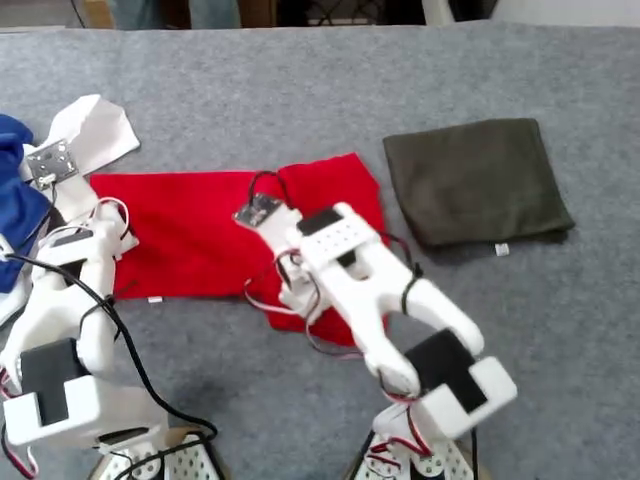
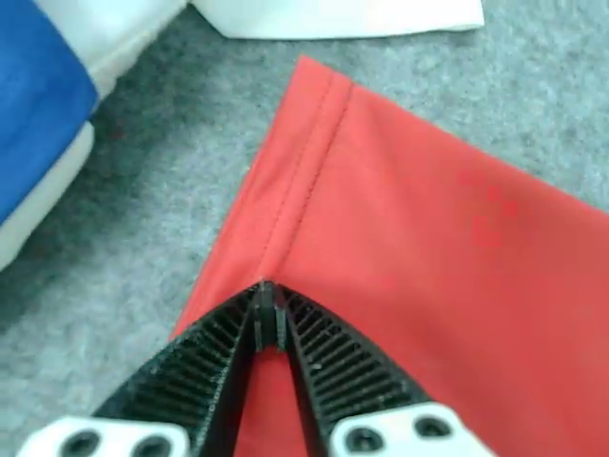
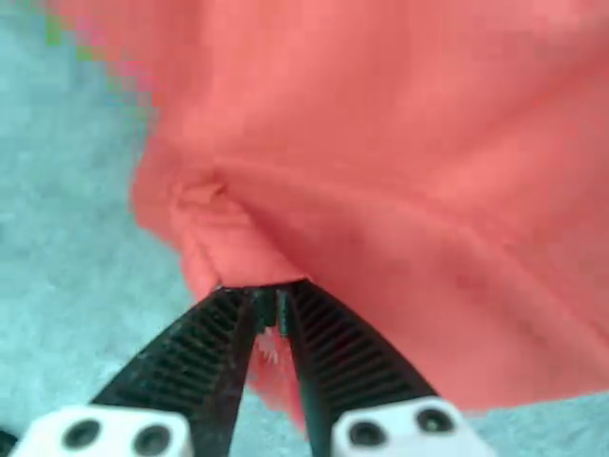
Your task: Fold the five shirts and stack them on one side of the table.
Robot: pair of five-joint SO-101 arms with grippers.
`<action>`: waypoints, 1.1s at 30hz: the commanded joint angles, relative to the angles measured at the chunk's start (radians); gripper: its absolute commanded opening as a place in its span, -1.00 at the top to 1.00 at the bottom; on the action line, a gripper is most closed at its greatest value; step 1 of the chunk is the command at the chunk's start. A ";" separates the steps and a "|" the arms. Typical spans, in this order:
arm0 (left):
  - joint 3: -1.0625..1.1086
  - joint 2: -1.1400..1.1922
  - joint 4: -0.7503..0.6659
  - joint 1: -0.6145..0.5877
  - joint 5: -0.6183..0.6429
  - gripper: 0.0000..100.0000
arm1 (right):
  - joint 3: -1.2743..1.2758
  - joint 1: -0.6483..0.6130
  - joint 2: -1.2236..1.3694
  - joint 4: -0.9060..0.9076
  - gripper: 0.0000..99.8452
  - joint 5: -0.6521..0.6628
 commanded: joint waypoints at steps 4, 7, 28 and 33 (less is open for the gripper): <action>-0.051 -0.008 -0.017 -0.004 0.008 0.94 | 0.148 -0.087 -0.096 -0.028 0.97 0.006; -0.053 -0.009 -0.018 -0.004 0.008 0.94 | 0.160 -0.087 -0.097 0.003 0.97 0.006; -0.217 -0.077 0.109 0.087 0.009 0.94 | -0.779 0.261 0.300 -0.175 0.97 0.063; -0.278 0.143 0.052 0.085 -0.028 0.94 | -1.036 0.319 0.578 -0.173 0.97 -0.038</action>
